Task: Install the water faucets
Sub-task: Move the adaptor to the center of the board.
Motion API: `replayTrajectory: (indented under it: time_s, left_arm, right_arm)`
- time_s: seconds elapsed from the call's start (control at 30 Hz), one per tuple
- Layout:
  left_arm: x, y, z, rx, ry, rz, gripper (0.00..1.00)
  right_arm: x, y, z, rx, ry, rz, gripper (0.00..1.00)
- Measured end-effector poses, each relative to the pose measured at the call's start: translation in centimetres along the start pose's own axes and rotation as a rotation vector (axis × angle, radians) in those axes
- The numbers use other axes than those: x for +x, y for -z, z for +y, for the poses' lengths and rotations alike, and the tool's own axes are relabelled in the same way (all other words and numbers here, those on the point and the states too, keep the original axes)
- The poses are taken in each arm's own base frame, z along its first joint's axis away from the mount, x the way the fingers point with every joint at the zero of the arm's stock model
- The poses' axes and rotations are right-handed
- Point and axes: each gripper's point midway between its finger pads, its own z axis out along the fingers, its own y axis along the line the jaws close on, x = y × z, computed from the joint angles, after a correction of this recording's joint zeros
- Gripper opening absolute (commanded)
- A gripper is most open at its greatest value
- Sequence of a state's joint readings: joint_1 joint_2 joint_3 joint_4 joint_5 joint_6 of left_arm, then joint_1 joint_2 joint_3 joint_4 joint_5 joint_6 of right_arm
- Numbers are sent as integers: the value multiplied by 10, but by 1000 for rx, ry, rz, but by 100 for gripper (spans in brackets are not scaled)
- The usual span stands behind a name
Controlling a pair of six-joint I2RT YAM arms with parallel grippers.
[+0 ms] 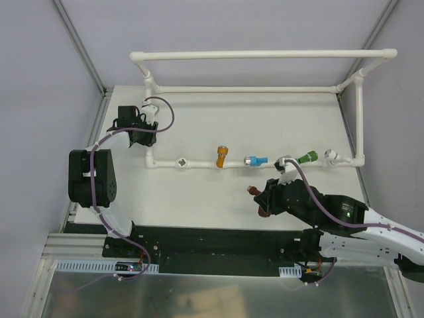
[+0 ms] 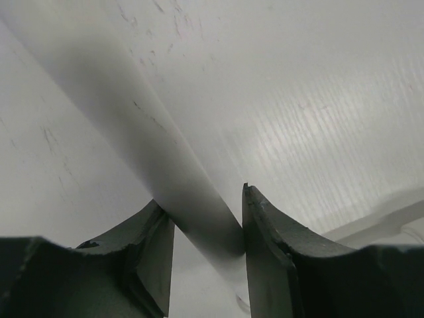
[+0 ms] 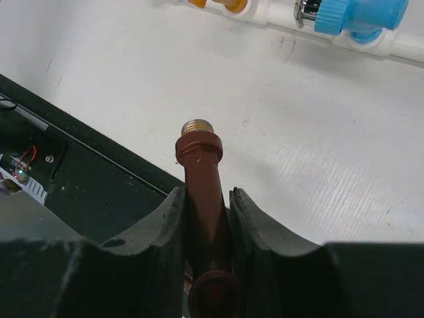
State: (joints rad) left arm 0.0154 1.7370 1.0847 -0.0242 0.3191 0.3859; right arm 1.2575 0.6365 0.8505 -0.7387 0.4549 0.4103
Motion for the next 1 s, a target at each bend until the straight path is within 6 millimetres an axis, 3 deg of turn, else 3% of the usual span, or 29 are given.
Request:
replayTrajectory:
  time_s: [0.5, 0.7, 0.8, 0.9, 1.0]
  left_arm:
    - [28, 39, -30, 154, -50, 28, 0]
    - [32, 42, -29, 170, -56, 36, 0]
    - [32, 42, -30, 170, -56, 36, 0]
    - [32, 42, -30, 170, -56, 36, 0]
    - [32, 42, -30, 170, -56, 35, 0]
  right_arm:
    - [1, -2, 12, -17, 5, 50, 0]
    - [-25, -3, 1, 110, 32, 4, 0]
    - [-45, -7, -12, 209, 27, 8, 0]
    - [-65, -18, -45, 350, -31, 50, 0]
    - [-67, -25, -80, 455, -78, 142, 0]
